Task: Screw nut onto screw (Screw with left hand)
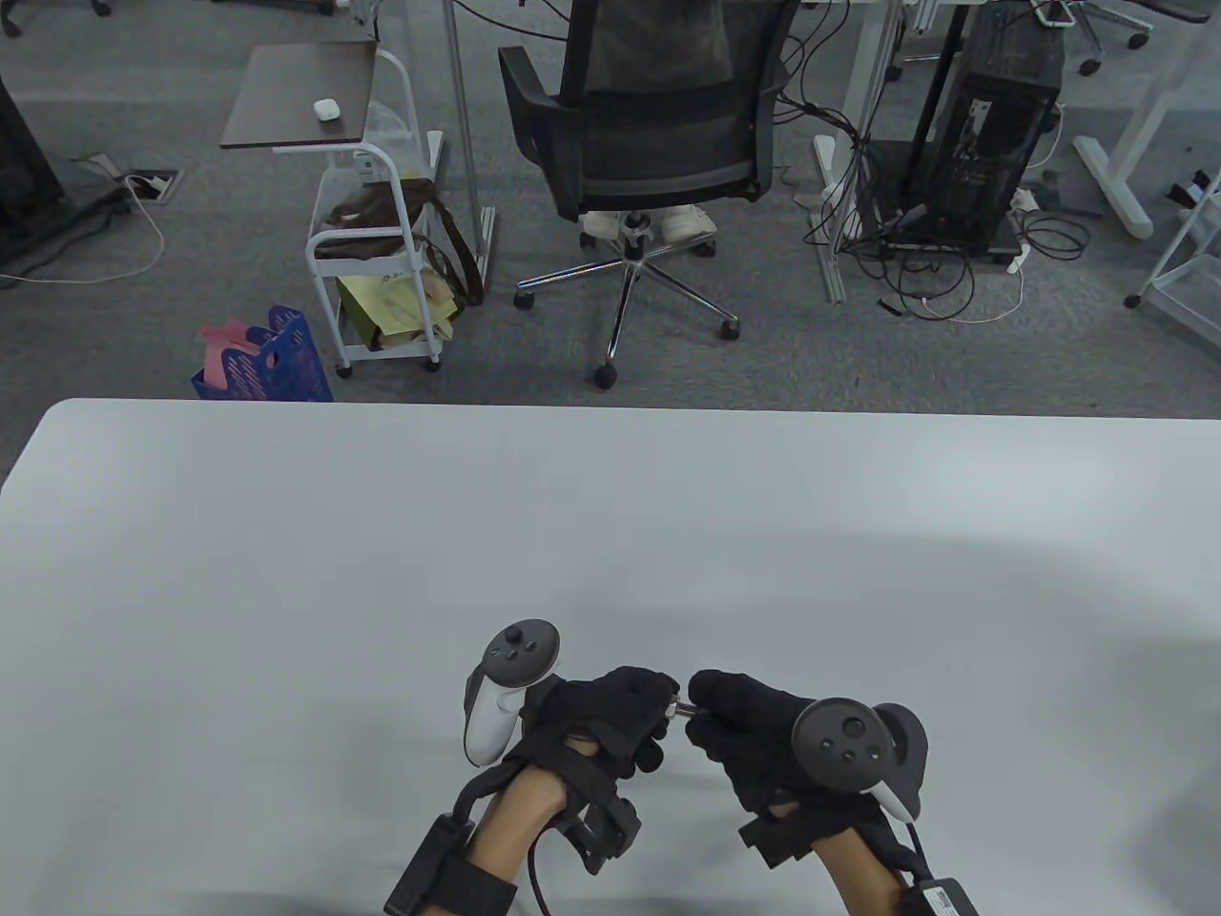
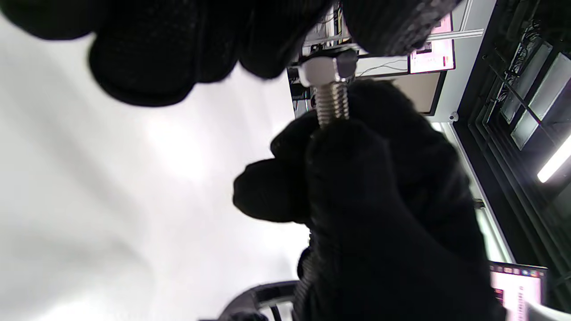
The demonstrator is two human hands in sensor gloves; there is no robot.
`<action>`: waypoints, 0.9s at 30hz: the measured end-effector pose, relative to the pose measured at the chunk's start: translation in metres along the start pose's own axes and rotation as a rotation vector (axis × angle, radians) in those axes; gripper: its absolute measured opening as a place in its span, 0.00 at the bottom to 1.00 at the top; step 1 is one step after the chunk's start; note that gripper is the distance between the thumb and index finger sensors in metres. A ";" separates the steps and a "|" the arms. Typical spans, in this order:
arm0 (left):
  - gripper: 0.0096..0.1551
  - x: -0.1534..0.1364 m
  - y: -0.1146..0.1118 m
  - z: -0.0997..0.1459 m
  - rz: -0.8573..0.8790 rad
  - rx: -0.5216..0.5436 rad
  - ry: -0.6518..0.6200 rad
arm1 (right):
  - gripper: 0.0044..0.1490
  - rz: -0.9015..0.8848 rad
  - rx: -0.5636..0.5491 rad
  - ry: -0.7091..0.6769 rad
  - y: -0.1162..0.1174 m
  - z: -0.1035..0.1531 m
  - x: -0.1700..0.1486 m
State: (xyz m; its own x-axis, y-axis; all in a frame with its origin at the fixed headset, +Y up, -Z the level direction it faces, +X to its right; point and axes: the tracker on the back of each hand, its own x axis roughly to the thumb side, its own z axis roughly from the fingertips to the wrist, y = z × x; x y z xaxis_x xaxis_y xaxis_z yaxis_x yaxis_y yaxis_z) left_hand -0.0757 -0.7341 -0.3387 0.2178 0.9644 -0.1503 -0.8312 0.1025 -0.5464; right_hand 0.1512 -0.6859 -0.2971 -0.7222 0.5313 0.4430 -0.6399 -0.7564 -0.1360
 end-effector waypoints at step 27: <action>0.31 0.005 -0.005 0.000 -0.040 -0.035 -0.004 | 0.28 0.048 0.003 -0.025 0.002 0.001 0.003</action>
State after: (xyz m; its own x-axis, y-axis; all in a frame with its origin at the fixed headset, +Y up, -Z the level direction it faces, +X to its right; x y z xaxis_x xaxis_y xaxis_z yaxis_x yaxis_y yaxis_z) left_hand -0.0705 -0.7298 -0.3370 0.2488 0.9605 -0.1246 -0.8034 0.1329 -0.5804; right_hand 0.1480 -0.6856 -0.2953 -0.7452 0.4848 0.4578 -0.6037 -0.7820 -0.1547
